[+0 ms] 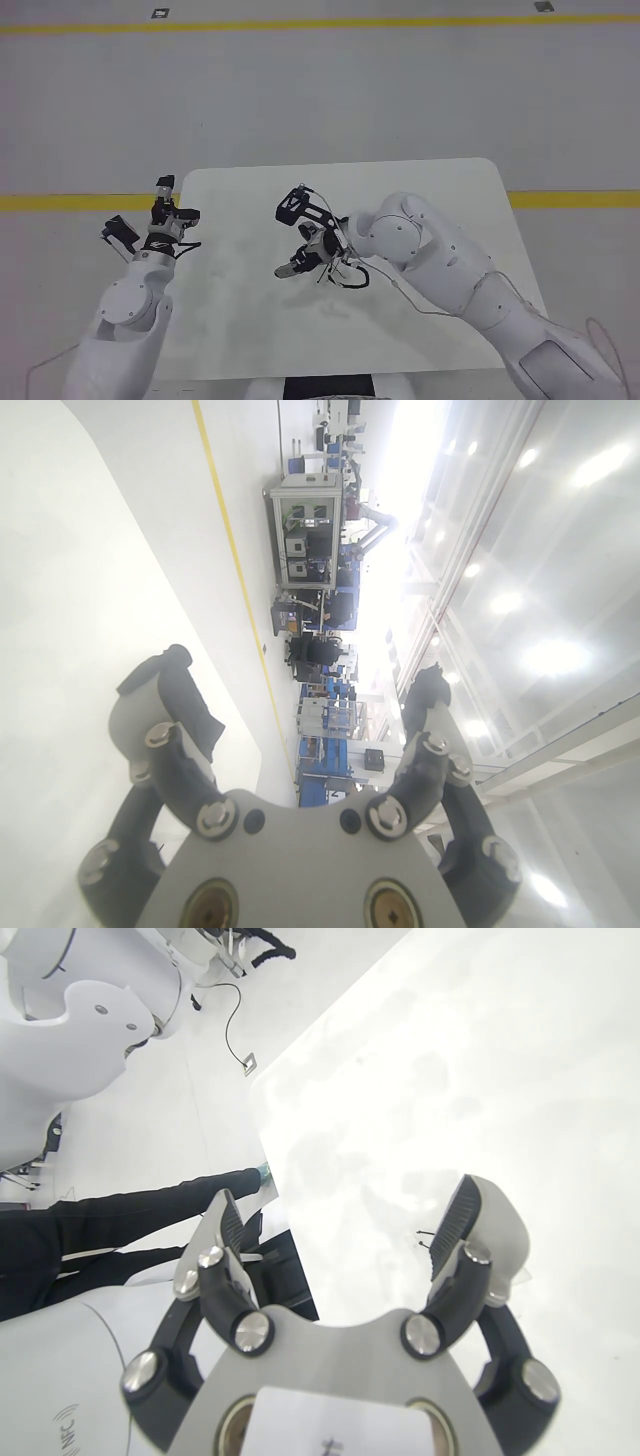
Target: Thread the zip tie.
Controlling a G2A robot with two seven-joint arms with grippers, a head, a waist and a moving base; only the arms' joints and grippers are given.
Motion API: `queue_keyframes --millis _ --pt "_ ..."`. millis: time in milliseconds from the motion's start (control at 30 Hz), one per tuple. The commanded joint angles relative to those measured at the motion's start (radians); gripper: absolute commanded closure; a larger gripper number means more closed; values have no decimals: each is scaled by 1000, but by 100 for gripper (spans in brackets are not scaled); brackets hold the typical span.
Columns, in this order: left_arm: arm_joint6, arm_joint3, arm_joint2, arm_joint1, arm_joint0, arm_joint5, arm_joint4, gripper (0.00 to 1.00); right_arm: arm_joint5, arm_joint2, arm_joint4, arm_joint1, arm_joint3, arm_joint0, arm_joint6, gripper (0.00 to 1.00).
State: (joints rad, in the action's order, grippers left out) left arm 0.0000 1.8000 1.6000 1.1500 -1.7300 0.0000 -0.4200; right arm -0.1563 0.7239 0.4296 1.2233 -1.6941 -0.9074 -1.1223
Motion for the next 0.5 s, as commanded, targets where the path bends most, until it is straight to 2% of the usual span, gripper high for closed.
queue_keyframes --millis 0,100,267,333,467 --pt "0 0 0 0 0 0 0 0 0 0 0 0 0 0 0 0" --pt "0 0 0 0 0 0 0 0 33 -28 70 -1 30 23 -98 0" --pt "0 0 0 0 0 0 0 0 37 -78 92 9 61 73 -230 0" --pt "0 0 0 0 0 0 0 0 23 -104 116 14 70 88 -251 0" --pt "0 0 0 0 0 0 0 0 23 -104 116 14 70 88 -251 0"
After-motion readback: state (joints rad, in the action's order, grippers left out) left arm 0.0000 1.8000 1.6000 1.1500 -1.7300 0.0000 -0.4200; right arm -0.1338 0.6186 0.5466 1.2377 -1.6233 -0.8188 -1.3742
